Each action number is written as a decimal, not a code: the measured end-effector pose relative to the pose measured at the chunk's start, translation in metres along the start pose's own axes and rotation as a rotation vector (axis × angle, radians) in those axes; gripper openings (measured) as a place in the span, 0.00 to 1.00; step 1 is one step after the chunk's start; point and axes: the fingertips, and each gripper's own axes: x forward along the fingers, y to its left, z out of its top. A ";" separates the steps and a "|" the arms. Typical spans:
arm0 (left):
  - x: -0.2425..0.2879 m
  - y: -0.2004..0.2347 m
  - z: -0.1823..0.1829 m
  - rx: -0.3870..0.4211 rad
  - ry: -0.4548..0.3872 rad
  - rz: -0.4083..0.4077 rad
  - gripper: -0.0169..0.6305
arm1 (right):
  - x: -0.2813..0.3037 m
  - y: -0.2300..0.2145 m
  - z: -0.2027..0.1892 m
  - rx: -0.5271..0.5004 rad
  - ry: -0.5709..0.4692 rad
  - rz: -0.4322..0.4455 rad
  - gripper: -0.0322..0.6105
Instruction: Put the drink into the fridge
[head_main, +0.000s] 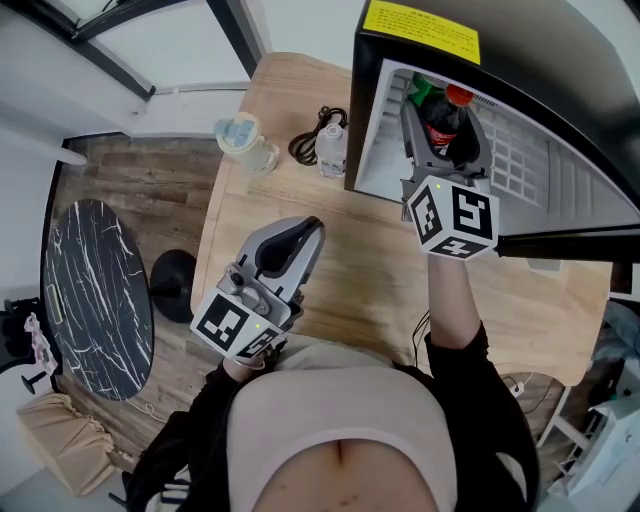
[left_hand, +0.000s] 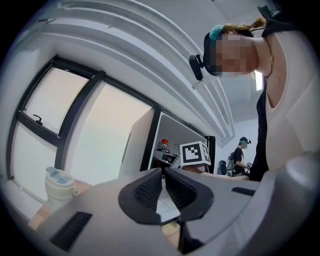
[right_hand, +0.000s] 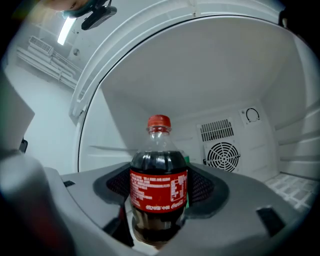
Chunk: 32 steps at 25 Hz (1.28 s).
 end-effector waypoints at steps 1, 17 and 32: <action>0.000 0.000 0.000 -0.001 0.001 -0.001 0.07 | 0.001 0.001 0.000 -0.012 -0.001 0.000 0.55; 0.000 -0.002 -0.006 -0.015 0.002 -0.008 0.07 | 0.001 0.011 -0.008 -0.115 -0.004 -0.007 0.55; -0.005 -0.004 -0.003 -0.017 -0.005 0.003 0.07 | -0.005 0.003 -0.002 -0.056 0.023 -0.011 0.56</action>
